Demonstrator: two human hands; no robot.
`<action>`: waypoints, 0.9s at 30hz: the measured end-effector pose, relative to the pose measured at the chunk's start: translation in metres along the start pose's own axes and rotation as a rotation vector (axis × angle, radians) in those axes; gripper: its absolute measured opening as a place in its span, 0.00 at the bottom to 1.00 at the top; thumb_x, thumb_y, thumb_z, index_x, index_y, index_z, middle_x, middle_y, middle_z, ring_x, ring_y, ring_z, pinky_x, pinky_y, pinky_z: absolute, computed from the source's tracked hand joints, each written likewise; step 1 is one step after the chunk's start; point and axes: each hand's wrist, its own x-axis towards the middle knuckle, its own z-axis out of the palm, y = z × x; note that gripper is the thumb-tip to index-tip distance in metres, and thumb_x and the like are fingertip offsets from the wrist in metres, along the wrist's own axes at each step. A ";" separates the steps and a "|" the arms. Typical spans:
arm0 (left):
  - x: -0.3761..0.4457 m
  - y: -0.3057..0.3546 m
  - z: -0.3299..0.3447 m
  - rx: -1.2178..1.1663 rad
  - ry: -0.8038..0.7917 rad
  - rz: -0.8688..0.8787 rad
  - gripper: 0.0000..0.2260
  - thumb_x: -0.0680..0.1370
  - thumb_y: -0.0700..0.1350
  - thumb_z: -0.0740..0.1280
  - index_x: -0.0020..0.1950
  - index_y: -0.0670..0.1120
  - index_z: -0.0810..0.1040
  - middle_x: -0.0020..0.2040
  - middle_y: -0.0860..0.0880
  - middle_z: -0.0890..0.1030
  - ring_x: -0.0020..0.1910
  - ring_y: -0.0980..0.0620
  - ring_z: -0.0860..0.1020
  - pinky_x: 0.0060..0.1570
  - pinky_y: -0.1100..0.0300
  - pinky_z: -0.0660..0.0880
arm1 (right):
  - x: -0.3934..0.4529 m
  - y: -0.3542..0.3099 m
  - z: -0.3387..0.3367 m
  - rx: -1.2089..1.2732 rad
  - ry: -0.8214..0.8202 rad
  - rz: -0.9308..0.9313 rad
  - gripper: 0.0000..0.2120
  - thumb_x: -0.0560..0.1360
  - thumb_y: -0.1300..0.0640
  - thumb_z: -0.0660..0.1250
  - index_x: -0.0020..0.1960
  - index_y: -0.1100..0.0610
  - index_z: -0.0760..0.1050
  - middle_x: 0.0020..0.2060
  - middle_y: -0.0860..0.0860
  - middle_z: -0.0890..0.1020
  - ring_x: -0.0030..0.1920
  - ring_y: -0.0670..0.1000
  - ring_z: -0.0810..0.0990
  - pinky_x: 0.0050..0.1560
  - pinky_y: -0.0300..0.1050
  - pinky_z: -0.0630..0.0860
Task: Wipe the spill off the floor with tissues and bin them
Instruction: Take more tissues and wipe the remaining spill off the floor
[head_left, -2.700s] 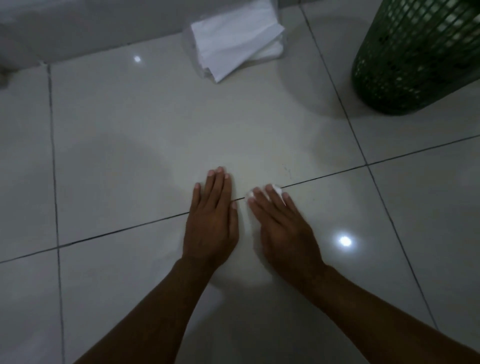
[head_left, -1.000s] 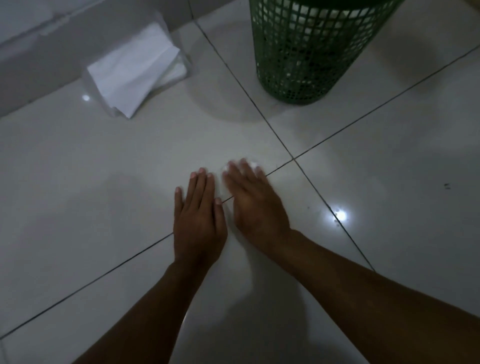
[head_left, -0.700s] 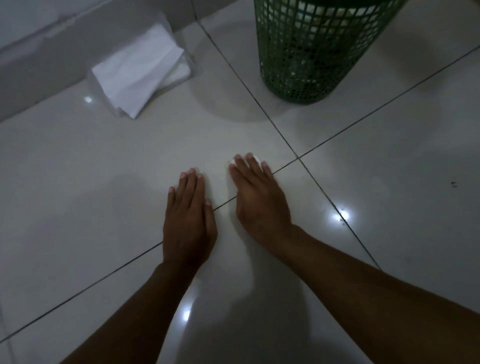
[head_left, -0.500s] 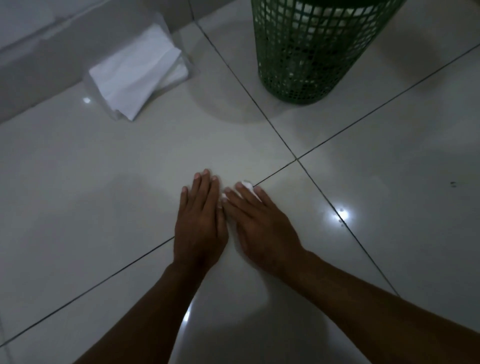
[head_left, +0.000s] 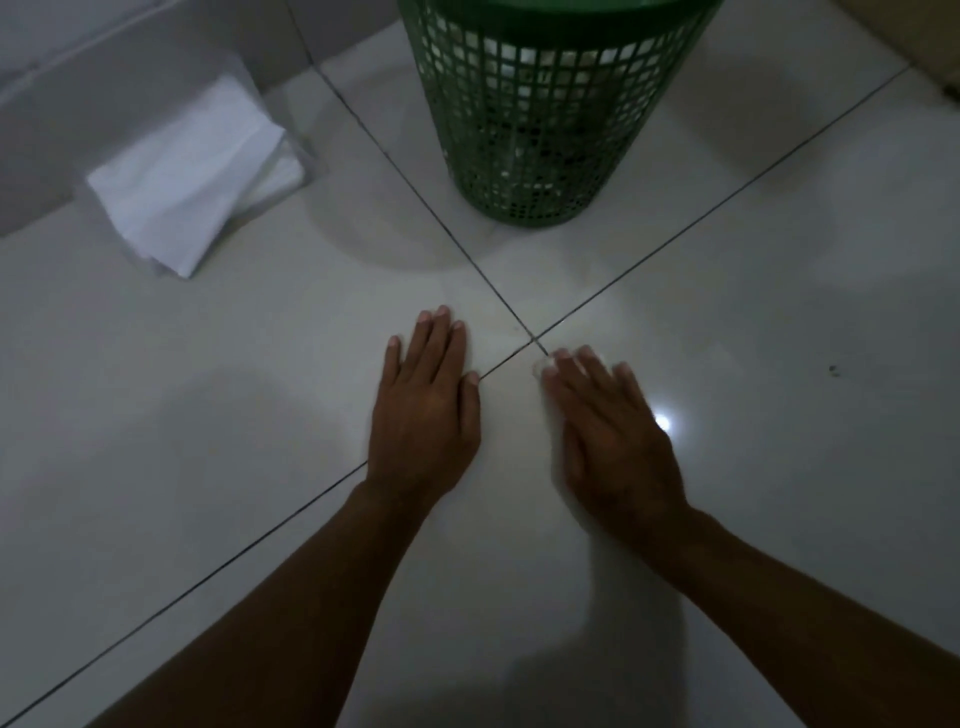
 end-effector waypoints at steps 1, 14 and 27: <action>0.001 0.000 0.001 0.007 0.002 0.004 0.23 0.82 0.46 0.55 0.76 0.39 0.64 0.78 0.41 0.62 0.79 0.45 0.57 0.77 0.44 0.54 | 0.009 0.002 0.000 0.003 0.028 0.088 0.22 0.79 0.63 0.55 0.72 0.63 0.69 0.72 0.59 0.70 0.75 0.59 0.64 0.75 0.62 0.61; 0.024 -0.006 -0.006 0.001 -0.020 0.012 0.24 0.82 0.48 0.55 0.77 0.40 0.62 0.78 0.42 0.60 0.79 0.46 0.55 0.77 0.43 0.53 | 0.057 0.000 0.006 -0.031 -0.032 0.060 0.24 0.78 0.64 0.58 0.74 0.61 0.66 0.75 0.57 0.68 0.77 0.57 0.62 0.77 0.59 0.56; 0.063 -0.066 -0.030 0.100 -0.023 -0.082 0.27 0.82 0.52 0.52 0.79 0.43 0.56 0.80 0.43 0.56 0.80 0.47 0.52 0.78 0.44 0.49 | 0.105 -0.027 0.027 -0.048 0.020 0.212 0.26 0.78 0.64 0.55 0.76 0.57 0.64 0.77 0.57 0.61 0.78 0.57 0.57 0.78 0.58 0.52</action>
